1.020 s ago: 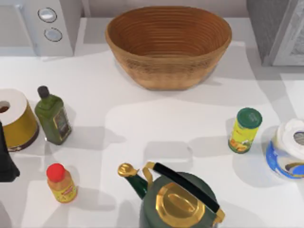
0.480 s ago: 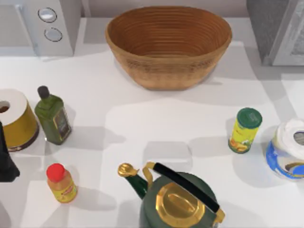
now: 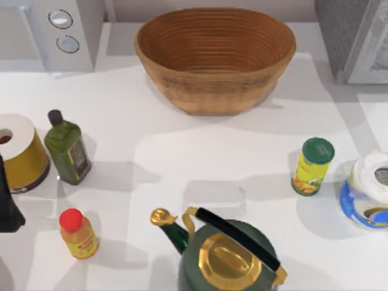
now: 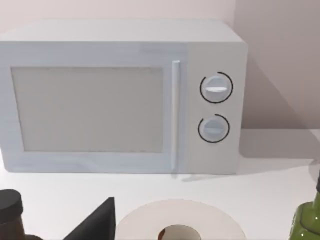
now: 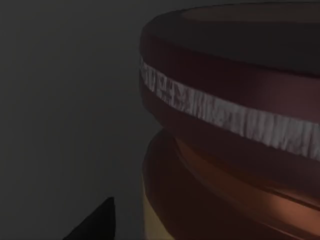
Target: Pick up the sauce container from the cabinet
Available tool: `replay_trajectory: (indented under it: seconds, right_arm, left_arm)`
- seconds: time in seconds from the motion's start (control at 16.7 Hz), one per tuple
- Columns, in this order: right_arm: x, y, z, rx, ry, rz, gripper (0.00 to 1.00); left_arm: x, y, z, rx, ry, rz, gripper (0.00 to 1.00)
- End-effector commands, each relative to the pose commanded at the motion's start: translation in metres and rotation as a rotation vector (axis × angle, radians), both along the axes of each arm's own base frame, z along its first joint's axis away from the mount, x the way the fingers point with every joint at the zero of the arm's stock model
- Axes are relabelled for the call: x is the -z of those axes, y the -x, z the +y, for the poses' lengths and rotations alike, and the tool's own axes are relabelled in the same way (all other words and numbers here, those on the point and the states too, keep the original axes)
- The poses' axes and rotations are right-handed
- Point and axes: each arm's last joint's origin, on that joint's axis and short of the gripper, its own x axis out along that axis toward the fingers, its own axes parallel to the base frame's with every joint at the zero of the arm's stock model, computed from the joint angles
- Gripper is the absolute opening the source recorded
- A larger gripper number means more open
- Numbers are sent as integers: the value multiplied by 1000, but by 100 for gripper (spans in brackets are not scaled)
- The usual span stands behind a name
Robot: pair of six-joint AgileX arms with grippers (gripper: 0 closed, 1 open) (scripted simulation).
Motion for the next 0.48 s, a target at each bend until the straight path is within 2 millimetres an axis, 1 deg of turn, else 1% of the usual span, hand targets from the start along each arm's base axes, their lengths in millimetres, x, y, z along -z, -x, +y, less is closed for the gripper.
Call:
replay_trajectory:
  seconds: [0.12, 0.48]
  right_arm:
    - [0, 0, 0, 0, 0, 0, 100]
    - [0, 0, 0, 0, 0, 0, 55]
  left_arm:
    - [0, 0, 0, 0, 0, 0, 100]
    - [0, 0, 0, 0, 0, 0, 100]
